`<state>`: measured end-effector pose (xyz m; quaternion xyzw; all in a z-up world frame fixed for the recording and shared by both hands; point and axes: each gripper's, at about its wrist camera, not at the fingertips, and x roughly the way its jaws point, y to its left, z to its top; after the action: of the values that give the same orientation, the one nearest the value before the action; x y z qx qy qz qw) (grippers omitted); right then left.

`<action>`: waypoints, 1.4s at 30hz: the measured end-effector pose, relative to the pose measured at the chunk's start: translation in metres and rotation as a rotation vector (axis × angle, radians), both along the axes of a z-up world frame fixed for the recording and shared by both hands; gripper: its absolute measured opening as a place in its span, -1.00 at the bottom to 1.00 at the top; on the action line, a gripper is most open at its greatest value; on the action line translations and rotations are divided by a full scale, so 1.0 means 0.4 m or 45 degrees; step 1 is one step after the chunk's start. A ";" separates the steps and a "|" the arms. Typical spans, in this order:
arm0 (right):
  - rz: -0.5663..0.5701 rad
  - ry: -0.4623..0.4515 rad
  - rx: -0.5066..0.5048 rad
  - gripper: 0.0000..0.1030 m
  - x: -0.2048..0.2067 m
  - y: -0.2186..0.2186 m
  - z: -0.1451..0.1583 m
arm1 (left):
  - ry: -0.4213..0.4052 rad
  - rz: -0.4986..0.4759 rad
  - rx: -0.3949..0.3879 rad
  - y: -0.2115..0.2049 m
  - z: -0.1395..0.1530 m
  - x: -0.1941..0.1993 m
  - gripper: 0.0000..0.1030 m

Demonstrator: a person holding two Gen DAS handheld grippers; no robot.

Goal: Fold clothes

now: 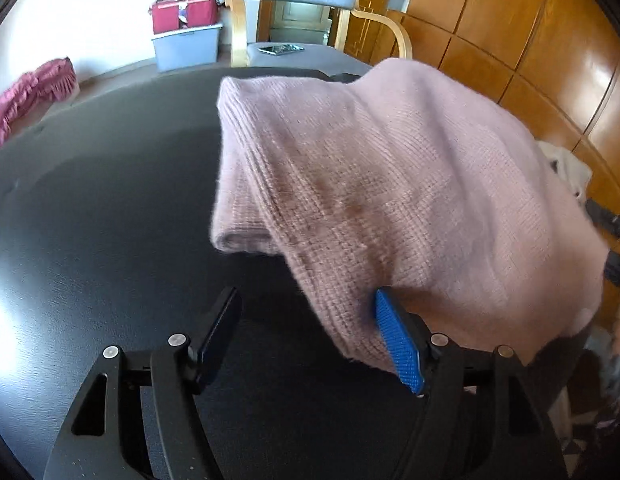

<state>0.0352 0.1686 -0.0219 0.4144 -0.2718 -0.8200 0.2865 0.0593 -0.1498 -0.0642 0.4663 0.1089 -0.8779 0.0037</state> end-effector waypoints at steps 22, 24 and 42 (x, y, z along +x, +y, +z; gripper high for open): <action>0.056 0.119 -0.217 -0.84 -0.154 -0.021 0.146 | 0.411 -0.195 0.224 -0.034 0.363 -0.222 -0.80; 0.029 0.148 -0.211 -0.84 -0.206 -0.045 0.178 | 0.420 -0.134 0.235 -0.043 0.366 -0.290 -0.80; -0.093 0.372 0.389 -0.35 -0.206 -0.118 0.191 | 0.303 -0.159 -0.244 0.018 0.117 -0.257 0.12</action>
<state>-0.0471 0.1215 0.0544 0.3195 -0.1148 -0.9129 0.2267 -0.0435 -0.1425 -0.0176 0.3624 -0.0049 -0.9318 -0.0194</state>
